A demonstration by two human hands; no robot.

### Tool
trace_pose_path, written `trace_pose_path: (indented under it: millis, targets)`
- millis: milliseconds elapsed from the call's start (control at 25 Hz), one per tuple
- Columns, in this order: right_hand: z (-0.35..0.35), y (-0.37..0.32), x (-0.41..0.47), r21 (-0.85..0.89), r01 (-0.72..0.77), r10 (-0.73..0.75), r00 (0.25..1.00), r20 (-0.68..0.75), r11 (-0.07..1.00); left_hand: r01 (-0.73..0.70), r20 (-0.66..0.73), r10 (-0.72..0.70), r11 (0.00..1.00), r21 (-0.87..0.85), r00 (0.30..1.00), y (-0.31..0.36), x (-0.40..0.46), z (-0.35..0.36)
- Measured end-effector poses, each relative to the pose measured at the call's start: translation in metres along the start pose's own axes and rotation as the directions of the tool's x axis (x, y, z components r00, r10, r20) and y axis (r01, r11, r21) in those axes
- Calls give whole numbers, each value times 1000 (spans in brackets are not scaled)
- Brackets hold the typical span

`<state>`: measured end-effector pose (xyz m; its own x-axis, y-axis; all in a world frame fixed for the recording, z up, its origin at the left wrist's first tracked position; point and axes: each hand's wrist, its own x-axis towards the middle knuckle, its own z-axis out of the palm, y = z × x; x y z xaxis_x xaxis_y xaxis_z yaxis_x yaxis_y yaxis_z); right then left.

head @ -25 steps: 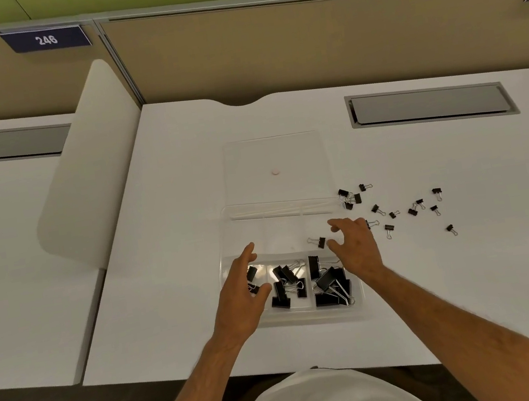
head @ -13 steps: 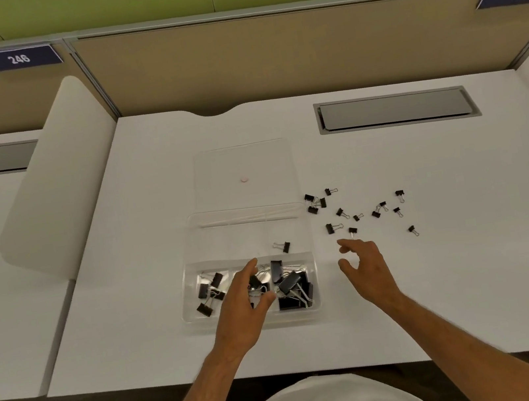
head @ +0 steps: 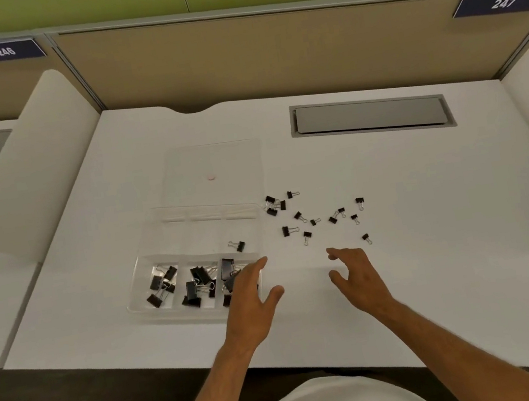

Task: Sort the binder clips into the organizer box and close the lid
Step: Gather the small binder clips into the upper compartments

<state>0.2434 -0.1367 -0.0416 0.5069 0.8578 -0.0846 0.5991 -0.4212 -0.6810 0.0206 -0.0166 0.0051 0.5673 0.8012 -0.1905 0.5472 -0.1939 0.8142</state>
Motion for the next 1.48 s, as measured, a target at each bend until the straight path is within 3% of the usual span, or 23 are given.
trace_pose_path:
  millis: [280,600,720,880,960,1120,1280,1360,1480]
  targets:
    - [-12,29,-2,60,-93,91,995,38,994,-42,17,40,991,126,999,16,33,7]
    - [-30,42,16,190,-226,223,974,37,955,-158,6,164,938,309,986,28,169,13]
    - [-35,49,24,203,-269,260,963,67,942,-167,57,161,828,536,985,32,222,20]
    - [-38,51,44,210,-284,272,958,88,935,-209,226,29,507,836,974,26,261,32]
    - [-40,49,56,213,-296,284,955,87,931,-204,236,-23,429,880,971,23,267,37]
    - [-38,45,78,245,-307,294,951,91,919,-178,229,-56,459,870,972,19,274,40]
    - [-28,38,92,257,-275,255,961,108,926,-207,318,-91,587,783,944,19,260,47]
    - [-24,35,99,252,-270,249,962,111,929,-220,348,-67,661,717,935,18,250,49]
    - [-16,28,113,200,-223,206,973,104,954,-222,280,17,655,722,960,15,241,44]
